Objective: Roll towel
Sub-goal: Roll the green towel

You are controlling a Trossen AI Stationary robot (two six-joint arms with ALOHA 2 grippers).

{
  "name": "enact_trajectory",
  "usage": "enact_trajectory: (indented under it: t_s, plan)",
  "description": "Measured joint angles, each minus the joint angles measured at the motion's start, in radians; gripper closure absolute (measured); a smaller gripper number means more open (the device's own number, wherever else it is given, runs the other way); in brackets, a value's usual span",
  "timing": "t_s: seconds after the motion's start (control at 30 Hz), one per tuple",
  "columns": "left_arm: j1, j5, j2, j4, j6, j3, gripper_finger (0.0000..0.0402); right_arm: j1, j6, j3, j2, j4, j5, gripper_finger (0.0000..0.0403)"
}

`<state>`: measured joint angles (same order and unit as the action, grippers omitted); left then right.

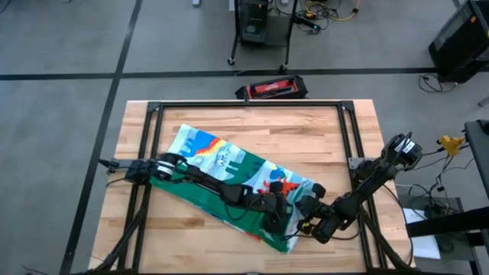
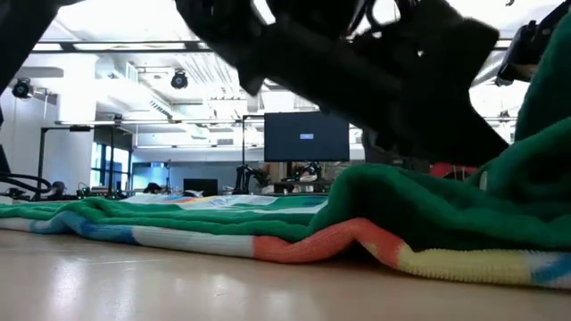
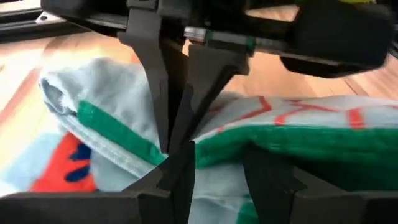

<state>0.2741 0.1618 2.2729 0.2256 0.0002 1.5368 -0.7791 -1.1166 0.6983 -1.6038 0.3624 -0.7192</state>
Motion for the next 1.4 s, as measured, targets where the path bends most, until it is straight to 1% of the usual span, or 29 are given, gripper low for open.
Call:
enact_trajectory:
  t_s: [0.1,0.2,0.37,0.53,0.6,0.8,1.23,1.4]
  plan:
    - [0.000,0.005,-0.006,-0.087,0.000,-0.002,0.0282,-0.002,0.012,0.000,0.020,0.002,0.015,0.0401]
    - [-0.001,0.006,-0.005,-0.111,-0.007,-0.002,0.0282,-0.002,0.015,-0.001,0.025,0.000,0.017,0.0401]
    - [0.016,0.013,0.041,-0.057,-0.031,-0.002,0.0283,-0.002,0.019,-0.001,0.024,-0.004,0.017,0.0401]
    - [0.029,-0.001,0.095,0.088,-0.041,-0.002,0.0283,-0.001,0.038,-0.001,0.016,-0.019,0.026,0.0401]
    - [0.030,-0.004,0.103,0.106,-0.044,-0.002,0.0283,-0.002,0.063,-0.001,0.008,-0.030,0.035,0.0401]
    - [0.030,-0.008,0.105,0.100,-0.045,-0.001,0.0283,-0.002,0.072,-0.001,0.006,-0.039,0.034,0.0401]
    - [0.031,0.010,0.105,0.081,-0.045,-0.003,0.0283,-0.045,0.071,0.016,0.077,-0.001,0.020,0.0401]
    - [0.031,0.011,0.091,0.065,-0.040,-0.005,0.0283,-0.045,0.062,0.015,0.063,-0.001,0.019,0.0401]
